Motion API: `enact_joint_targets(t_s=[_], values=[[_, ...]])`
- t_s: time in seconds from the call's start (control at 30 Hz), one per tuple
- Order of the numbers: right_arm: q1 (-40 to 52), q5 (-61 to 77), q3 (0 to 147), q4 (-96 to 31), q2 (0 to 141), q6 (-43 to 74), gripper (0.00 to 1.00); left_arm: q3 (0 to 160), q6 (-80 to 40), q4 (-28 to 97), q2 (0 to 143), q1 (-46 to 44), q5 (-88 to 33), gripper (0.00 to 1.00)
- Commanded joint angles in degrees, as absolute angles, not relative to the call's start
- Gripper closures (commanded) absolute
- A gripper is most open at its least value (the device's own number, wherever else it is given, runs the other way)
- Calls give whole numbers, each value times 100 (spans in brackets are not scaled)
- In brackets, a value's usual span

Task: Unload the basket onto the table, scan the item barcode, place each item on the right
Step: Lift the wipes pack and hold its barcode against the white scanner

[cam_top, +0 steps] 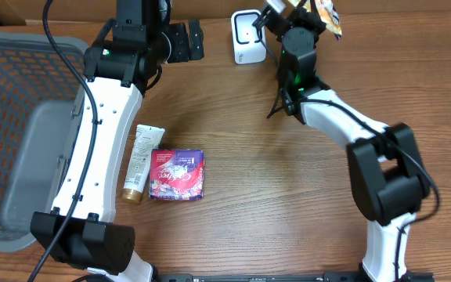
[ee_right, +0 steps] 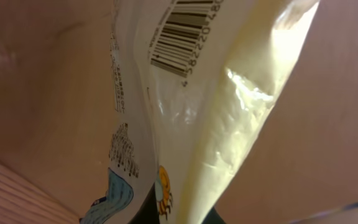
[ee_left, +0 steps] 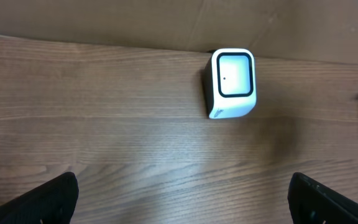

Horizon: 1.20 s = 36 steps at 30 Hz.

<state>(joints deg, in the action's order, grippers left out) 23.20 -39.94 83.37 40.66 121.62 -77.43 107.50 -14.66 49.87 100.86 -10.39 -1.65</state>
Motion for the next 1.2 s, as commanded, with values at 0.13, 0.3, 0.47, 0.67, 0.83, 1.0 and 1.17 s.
enact_joint_targets(t_s=[0.13,0.3,0.47,0.67,0.83,1.0,1.17], values=[[2303,-3218,8641,5092,13093,-10230,96,10796,-1500,5190,10084,-1052,-106,0],[2303,-3092,9229,4823,13590,-10226,96,10796,-1500,5236,10084,-1052,-104,0],[2285,-2923,9666,4637,13880,-10184,96,10796,-1500,5236,10084,-1052,-104,0],[2241,-2836,10248,4569,14398,-10184,96,10796,-1500,5236,10084,-1052,-104,0],[2231,-2801,10363,3874,14512,-9988,96,10796,-1500,5236,10084,-1052,-104,0],[2171,-2803,10363,3881,14569,-9994,96,10796,-1500,5236,10084,-1052,-104,0],[2171,-2862,10357,3400,14575,-9990,96,10796,-1500,5236,10084,-1052,-106,0]])
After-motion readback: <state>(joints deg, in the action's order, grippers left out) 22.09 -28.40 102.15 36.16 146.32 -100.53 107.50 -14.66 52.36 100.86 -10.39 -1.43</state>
